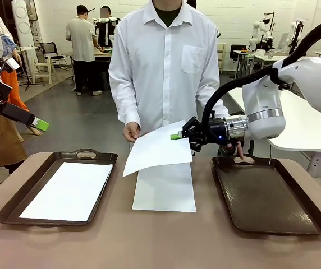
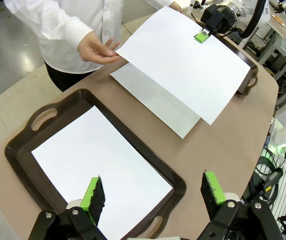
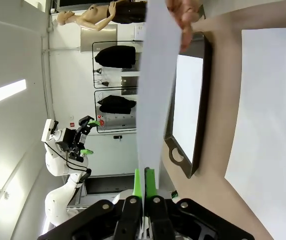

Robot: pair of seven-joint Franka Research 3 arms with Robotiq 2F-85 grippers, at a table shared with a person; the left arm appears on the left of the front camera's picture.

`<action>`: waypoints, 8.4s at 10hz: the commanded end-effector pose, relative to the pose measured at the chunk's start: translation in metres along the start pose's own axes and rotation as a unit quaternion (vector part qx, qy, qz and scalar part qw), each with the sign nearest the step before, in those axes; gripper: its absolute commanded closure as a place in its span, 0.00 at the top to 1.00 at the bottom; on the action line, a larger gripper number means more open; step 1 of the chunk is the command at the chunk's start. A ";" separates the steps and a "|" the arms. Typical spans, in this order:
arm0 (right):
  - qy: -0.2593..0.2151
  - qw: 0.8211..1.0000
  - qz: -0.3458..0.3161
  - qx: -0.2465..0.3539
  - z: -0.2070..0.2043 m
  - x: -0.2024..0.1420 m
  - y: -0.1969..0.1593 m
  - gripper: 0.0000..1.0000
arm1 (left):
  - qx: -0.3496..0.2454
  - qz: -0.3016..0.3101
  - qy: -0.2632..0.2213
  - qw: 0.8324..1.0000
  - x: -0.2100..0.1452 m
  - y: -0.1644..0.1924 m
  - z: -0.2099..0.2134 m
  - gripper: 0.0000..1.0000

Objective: Sort the A4 documents.
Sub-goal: Receive the A4 Paper, then place the A4 Paper in the designated Handle tray, then receive the A4 Paper.

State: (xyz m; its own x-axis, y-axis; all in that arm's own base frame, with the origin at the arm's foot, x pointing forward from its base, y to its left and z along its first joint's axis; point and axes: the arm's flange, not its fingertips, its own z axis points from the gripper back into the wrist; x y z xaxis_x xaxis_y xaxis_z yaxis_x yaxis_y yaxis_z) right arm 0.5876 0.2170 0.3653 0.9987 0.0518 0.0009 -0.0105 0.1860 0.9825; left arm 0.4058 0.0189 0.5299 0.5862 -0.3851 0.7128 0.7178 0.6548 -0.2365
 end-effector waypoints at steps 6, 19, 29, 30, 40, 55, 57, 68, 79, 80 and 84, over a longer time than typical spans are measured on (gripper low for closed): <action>-0.003 1.000 0.000 -0.002 -0.002 0.000 0.000 0.00 | 0.000 -0.002 0.002 1.000 -0.001 0.000 0.000 1.00; 0.047 0.999 0.016 0.001 0.223 -0.047 -0.017 0.01 | 0.000 -0.002 0.002 1.000 -0.001 0.000 0.000 1.00; 0.022 0.997 -0.068 0.026 0.244 -0.019 -0.101 0.01 | 0.000 -0.002 0.002 1.000 -0.001 0.000 0.000 1.00; 0.010 0.996 -0.084 -0.010 0.251 -0.018 -0.120 0.01 | 0.000 -0.002 0.002 1.000 -0.001 0.000 0.000 1.00; 0.015 0.975 -0.047 -0.217 0.288 -0.036 -0.117 0.01 | 0.000 -0.002 0.002 1.000 -0.001 0.000 0.000 1.00; 0.004 0.941 -0.063 -0.334 0.285 -0.035 -0.107 0.03 | 0.000 -0.002 0.002 1.000 -0.001 0.000 0.000 1.00; 0.009 0.941 -0.062 -0.334 0.285 -0.036 -0.104 0.22 | 0.000 -0.002 0.002 1.000 -0.001 0.000 0.000 1.00; -0.050 0.926 -0.076 -0.367 0.312 -0.059 -0.088 1.00 | 0.000 -0.002 0.002 1.000 -0.001 0.000 0.000 1.00; -0.038 0.928 -0.070 -0.364 0.315 -0.055 -0.090 1.00 | 0.000 -0.002 0.002 1.000 -0.001 0.000 0.000 1.00; -0.038 0.928 -0.070 -0.364 0.315 -0.055 -0.090 1.00 | 0.000 -0.002 0.002 1.000 -0.001 0.000 0.000 1.00; -0.038 0.928 -0.070 -0.364 0.315 -0.055 -0.090 1.00 | 0.000 -0.002 0.002 1.000 -0.001 0.000 0.000 1.00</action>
State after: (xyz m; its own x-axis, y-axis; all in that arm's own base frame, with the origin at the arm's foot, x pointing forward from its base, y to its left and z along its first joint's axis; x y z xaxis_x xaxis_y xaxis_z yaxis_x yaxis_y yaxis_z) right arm 0.5498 -0.1113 0.3358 0.9933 -0.0869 -0.0766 0.1154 0.8002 0.5885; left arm 0.4057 0.0191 0.5300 0.5863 -0.3848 0.7128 0.7175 0.6552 -0.2364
